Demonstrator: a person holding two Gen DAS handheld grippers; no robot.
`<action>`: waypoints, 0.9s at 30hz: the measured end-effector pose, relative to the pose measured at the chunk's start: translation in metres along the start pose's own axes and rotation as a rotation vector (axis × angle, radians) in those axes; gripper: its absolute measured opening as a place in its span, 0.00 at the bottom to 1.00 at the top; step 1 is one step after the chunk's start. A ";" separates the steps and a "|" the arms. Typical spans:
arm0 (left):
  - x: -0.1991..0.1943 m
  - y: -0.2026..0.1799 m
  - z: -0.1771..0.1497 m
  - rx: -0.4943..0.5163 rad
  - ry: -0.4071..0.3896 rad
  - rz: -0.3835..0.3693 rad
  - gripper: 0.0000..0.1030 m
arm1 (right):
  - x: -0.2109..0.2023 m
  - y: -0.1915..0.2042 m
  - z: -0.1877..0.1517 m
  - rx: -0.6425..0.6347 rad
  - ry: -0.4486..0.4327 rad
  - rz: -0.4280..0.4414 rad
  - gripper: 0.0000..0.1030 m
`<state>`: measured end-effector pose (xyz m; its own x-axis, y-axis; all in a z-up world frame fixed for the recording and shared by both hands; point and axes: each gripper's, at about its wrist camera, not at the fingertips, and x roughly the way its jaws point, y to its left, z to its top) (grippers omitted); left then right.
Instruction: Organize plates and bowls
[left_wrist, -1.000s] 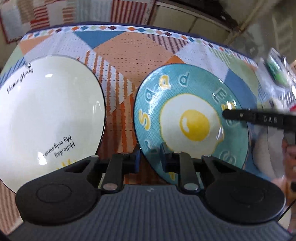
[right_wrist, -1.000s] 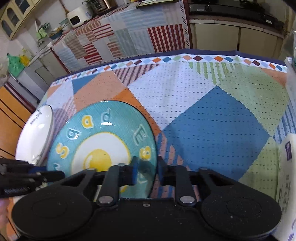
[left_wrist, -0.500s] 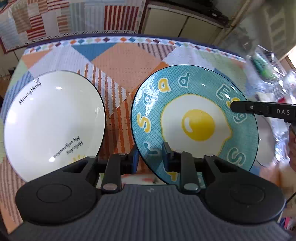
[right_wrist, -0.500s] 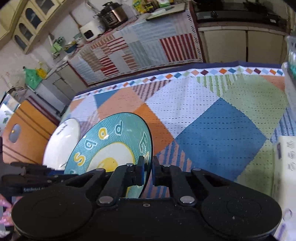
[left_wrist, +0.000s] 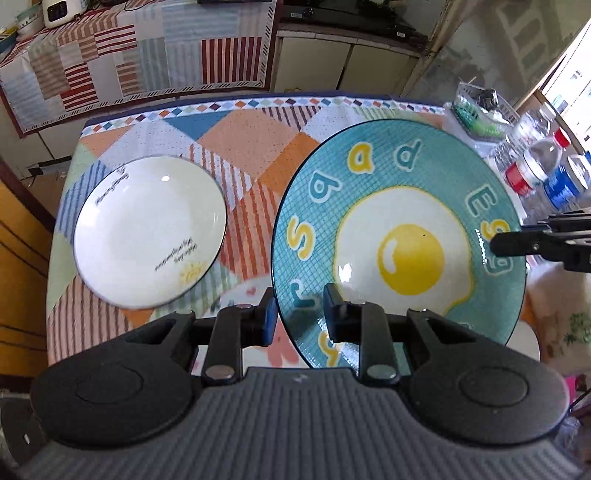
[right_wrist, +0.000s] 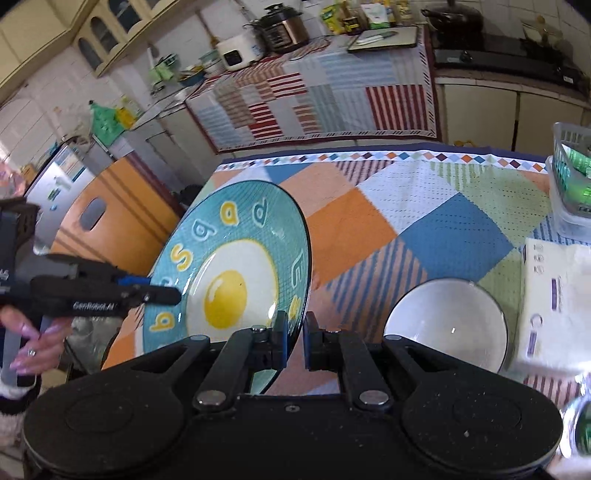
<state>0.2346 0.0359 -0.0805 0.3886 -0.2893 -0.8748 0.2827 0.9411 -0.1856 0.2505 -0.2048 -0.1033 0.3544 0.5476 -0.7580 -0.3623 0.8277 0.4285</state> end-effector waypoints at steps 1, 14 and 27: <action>-0.004 -0.001 -0.005 0.003 0.005 0.002 0.23 | -0.004 0.005 -0.005 -0.004 -0.001 0.001 0.12; -0.017 0.022 -0.049 -0.042 0.053 0.035 0.24 | -0.007 0.042 -0.055 0.039 -0.010 0.053 0.12; 0.023 0.060 -0.058 -0.104 0.081 0.132 0.24 | 0.062 0.044 -0.054 0.028 0.076 0.085 0.12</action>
<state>0.2090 0.0956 -0.1376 0.3429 -0.1509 -0.9272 0.1402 0.9842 -0.1084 0.2105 -0.1412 -0.1583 0.2564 0.6061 -0.7529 -0.3634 0.7823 0.5060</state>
